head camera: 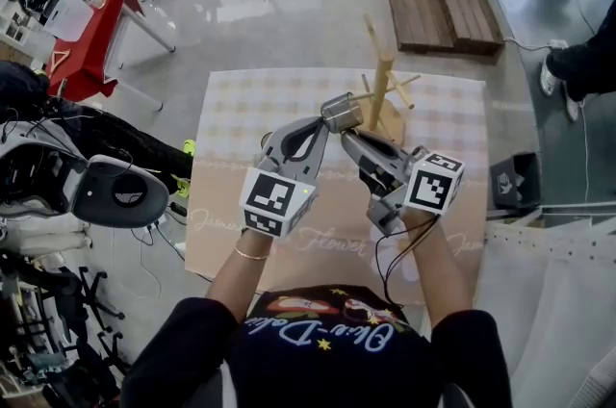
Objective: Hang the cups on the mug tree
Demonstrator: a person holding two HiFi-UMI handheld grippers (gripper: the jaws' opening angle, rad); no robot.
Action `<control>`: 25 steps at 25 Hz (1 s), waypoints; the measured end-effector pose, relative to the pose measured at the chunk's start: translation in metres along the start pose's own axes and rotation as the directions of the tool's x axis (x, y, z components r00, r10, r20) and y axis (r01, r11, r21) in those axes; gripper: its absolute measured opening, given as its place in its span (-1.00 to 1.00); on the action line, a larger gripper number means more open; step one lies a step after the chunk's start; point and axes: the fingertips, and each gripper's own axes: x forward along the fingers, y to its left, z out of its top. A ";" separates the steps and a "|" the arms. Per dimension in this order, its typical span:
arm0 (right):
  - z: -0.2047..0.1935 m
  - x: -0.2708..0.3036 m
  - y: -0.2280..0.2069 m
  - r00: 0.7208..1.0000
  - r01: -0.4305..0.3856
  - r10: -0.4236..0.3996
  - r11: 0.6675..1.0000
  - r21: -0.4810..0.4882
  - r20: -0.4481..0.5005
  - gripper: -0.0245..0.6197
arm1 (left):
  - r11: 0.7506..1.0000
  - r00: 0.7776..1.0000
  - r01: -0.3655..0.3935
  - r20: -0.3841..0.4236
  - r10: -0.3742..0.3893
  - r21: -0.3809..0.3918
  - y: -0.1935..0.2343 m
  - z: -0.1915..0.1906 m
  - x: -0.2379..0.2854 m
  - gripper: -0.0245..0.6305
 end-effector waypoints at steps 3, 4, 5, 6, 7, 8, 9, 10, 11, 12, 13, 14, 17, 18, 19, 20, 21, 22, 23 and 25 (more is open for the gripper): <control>0.000 -0.001 0.000 1.000 -0.004 0.004 1.000 0.008 0.008 -0.78 | 1.000 1.000 -0.001 -0.007 0.001 0.002 -0.001 0.000 0.001 -0.92; 0.000 -0.001 -0.001 1.000 -0.005 0.005 1.000 0.011 0.011 -0.78 | 1.000 1.000 0.000 -0.009 0.000 0.003 -0.001 0.000 0.001 -0.92; 0.001 -0.001 -0.001 1.000 -0.007 0.007 1.000 0.016 0.014 -0.78 | 1.000 1.000 0.000 -0.009 0.000 0.004 -0.001 0.000 0.002 -0.92; 0.001 -0.001 -0.002 1.000 -0.009 0.008 1.000 0.021 0.018 -0.78 | 1.000 1.000 0.001 -0.010 -0.001 0.005 -0.001 0.000 0.003 -0.92; 0.002 -0.001 -0.002 1.000 -0.011 0.011 1.000 0.026 0.021 -0.78 | 1.000 1.000 0.002 -0.011 -0.002 0.007 -0.001 0.000 0.004 -0.92; 0.002 -0.002 -0.002 1.000 -0.014 0.013 0.999 0.030 0.024 -0.78 | 1.000 1.000 0.002 -0.011 -0.002 0.009 -0.001 0.001 0.004 -0.92; 0.003 -0.002 -0.002 1.000 -0.016 0.015 0.999 0.032 0.027 -0.78 | 1.000 1.000 0.003 -0.011 -0.003 0.010 -0.001 0.001 0.004 -0.92; 0.003 -0.002 -0.002 0.999 -0.017 0.016 0.999 0.034 0.029 -0.78 | 1.000 1.000 0.003 -0.011 -0.003 0.012 -0.001 0.001 0.005 -0.92; 0.003 -0.002 -0.002 0.999 -0.018 0.017 0.999 0.035 0.030 -0.78 | 1.000 1.000 0.004 -0.011 -0.004 0.012 -0.002 0.001 0.005 -0.92; 0.003 -0.002 -0.002 0.999 -0.018 0.017 0.999 0.035 0.031 -0.78 | 1.000 1.000 0.004 -0.011 -0.004 0.013 -0.002 0.001 0.005 -0.92; 0.003 -0.002 -0.002 0.999 -0.018 0.017 0.999 0.036 0.032 -0.78 | 1.000 1.000 0.004 -0.011 -0.004 0.013 -0.002 0.001 0.005 -0.92; 0.004 -0.002 -0.002 0.999 -0.019 0.018 0.999 0.036 0.032 -0.78 | 1.000 1.000 0.004 -0.011 -0.004 0.014 -0.002 0.002 0.005 -0.92; 0.005 -0.003 -0.003 0.999 -0.024 0.023 0.999 0.040 0.037 -0.78 | 1.000 1.000 0.003 -0.011 -0.002 0.018 -0.003 0.003 0.007 -0.92; 0.006 -0.003 -0.003 0.999 -0.025 0.024 0.999 0.041 0.039 -0.78 | 1.000 1.000 0.003 -0.012 -0.002 0.020 -0.003 0.003 0.007 -0.92; 0.006 -0.004 -0.004 0.999 -0.026 0.024 0.999 0.042 0.040 -0.78 | 1.000 1.000 0.003 -0.013 -0.003 0.021 -0.003 0.003 0.008 -0.92; 0.006 -0.004 -0.005 0.999 -0.026 0.025 0.999 0.044 0.042 -0.78 | 1.000 1.000 0.003 -0.014 -0.003 0.022 -0.003 0.003 0.009 -0.92; 0.007 -0.004 -0.005 0.999 -0.027 0.025 0.999 0.047 0.044 -0.78 | 1.000 1.000 0.004 -0.014 -0.004 0.024 -0.003 0.003 0.009 -0.92; 0.007 -0.004 -0.006 0.999 -0.029 0.027 0.998 0.050 0.047 -0.78 | 1.000 1.000 0.005 -0.013 -0.004 0.024 -0.003 0.003 0.010 -0.92; 0.007 -0.004 -0.006 0.998 -0.031 0.029 0.998 0.054 0.051 -0.78 | 1.000 1.000 0.005 -0.012 -0.005 0.023 -0.003 0.004 0.010 -0.92; 0.007 -0.003 -0.005 0.998 -0.035 0.031 0.998 0.060 0.058 -0.78 | 1.000 1.000 0.005 -0.010 -0.005 0.021 -0.003 0.004 0.009 -0.92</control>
